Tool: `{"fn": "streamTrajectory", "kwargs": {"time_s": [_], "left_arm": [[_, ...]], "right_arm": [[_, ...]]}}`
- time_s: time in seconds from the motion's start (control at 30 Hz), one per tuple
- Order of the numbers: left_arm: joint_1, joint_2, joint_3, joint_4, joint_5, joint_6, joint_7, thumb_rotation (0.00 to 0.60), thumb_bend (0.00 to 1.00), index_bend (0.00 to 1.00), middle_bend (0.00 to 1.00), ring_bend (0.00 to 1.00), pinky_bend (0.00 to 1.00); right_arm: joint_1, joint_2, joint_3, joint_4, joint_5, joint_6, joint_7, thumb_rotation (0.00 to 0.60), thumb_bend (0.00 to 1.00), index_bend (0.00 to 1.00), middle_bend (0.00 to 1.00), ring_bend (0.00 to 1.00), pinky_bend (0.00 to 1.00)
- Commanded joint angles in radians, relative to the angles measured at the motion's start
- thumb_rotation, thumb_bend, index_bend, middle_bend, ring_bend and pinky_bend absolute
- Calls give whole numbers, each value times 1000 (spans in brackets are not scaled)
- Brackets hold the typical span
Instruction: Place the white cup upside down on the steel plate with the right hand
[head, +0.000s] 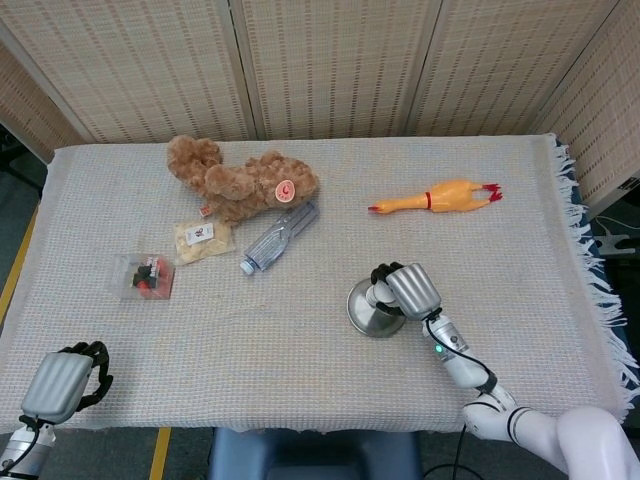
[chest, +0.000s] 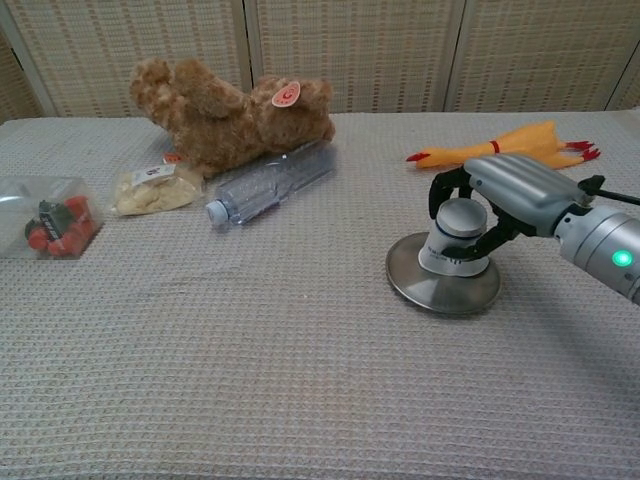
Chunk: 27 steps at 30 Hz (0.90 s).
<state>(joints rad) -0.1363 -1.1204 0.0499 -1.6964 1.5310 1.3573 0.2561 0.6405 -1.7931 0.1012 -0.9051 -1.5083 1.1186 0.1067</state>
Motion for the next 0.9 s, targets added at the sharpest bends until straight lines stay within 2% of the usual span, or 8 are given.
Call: {"fn": "streamTrajectory", "kwargs": {"time_s": [0.03, 0.1, 0.2, 0.3, 0.4, 0.47, 0.73, 0.9], "left_arm": [[0, 0, 0, 0, -1, -2, 1, 600, 365, 267, 410, 403, 558], [-1, 1, 1, -2, 1, -2, 2, 600, 366, 267, 409, 404, 559], [1, 1, 2, -3, 4, 2, 3, 600, 366, 267, 410, 404, 559], [1, 1, 2, -2, 2, 1, 2, 600, 366, 267, 410, 404, 559], [-1, 1, 1, -1, 1, -2, 3, 600, 365, 267, 410, 404, 559], [-1, 1, 2, -1, 1, -3, 2, 600, 365, 267, 410, 403, 559], [-2, 1, 2, -1, -2, -7, 0, 600, 365, 267, 410, 403, 559], [-3, 1, 2, -1, 0, -8, 1, 600, 365, 267, 410, 404, 558]], "right_arm": [[14, 96, -20, -211, 37, -157, 264, 600, 173, 627, 539, 495, 802], [29, 157, -26, -299, 48, -227, 360, 600, 173, 627, 539, 495, 802], [34, 182, -29, -321, 39, -234, 366, 600, 173, 627, 539, 495, 802], [21, 147, -18, -260, 33, -166, 261, 600, 173, 627, 539, 495, 802], [0, 70, 8, -145, 30, -51, 98, 600, 173, 627, 539, 495, 802], [-6, 34, 16, -87, 22, -4, 50, 600, 173, 627, 539, 495, 802], [-5, -12, 18, 10, 12, 32, 14, 600, 173, 627, 539, 495, 802], [-7, 10, 6, -52, 20, -8, 99, 600, 173, 627, 539, 494, 802]]}}
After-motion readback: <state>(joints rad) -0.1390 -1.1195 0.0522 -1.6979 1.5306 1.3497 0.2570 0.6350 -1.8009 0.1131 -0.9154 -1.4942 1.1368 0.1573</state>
